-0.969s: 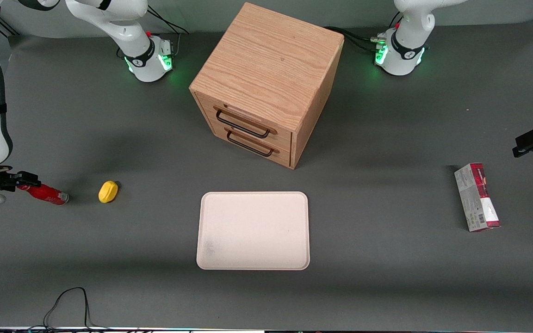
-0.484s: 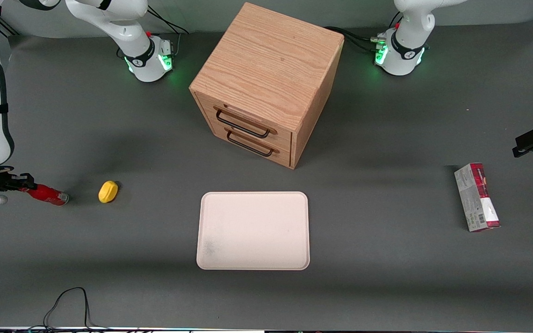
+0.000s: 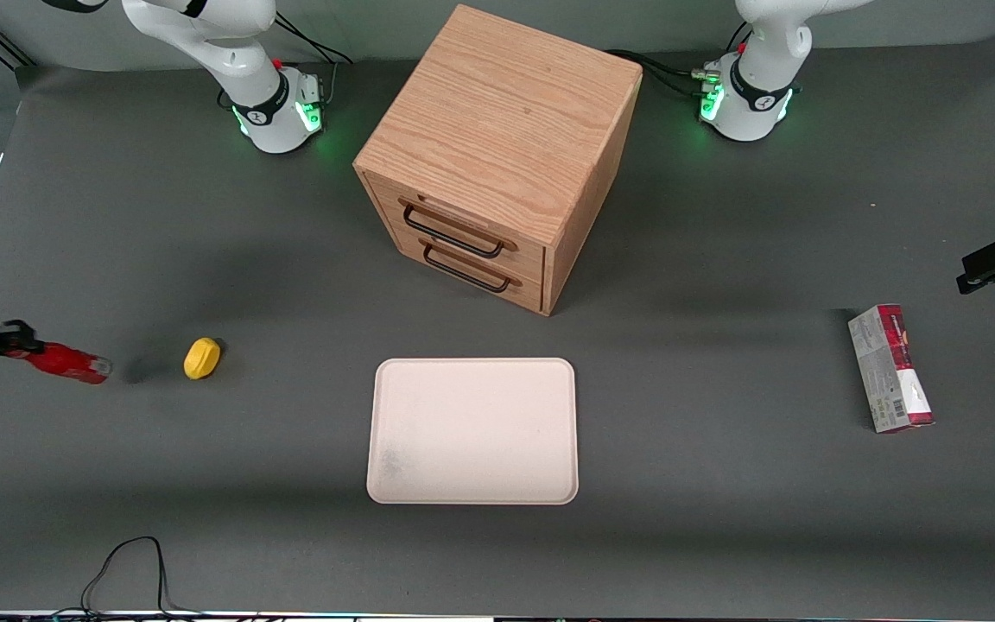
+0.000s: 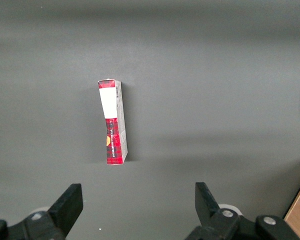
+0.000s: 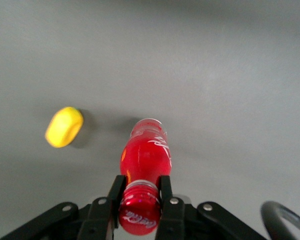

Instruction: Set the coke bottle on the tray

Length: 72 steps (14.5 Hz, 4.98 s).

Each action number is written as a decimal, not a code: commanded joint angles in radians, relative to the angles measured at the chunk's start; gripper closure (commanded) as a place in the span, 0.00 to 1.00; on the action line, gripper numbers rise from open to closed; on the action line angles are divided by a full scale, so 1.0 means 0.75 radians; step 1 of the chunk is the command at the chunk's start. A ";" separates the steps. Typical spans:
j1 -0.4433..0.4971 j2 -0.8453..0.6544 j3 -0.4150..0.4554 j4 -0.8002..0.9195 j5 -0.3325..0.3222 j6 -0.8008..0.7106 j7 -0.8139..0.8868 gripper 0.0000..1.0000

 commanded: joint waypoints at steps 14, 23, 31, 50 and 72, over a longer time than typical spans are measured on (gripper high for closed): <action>0.248 -0.026 0.126 0.785 -0.064 -0.658 0.287 1.00; 0.649 0.169 0.279 0.967 -0.066 -0.575 1.100 1.00; 0.760 0.311 0.361 0.965 -0.064 -0.440 1.231 1.00; 0.719 0.762 0.381 0.943 -0.052 0.023 1.227 0.00; 0.582 -0.209 0.302 0.328 -0.060 -0.438 1.329 0.00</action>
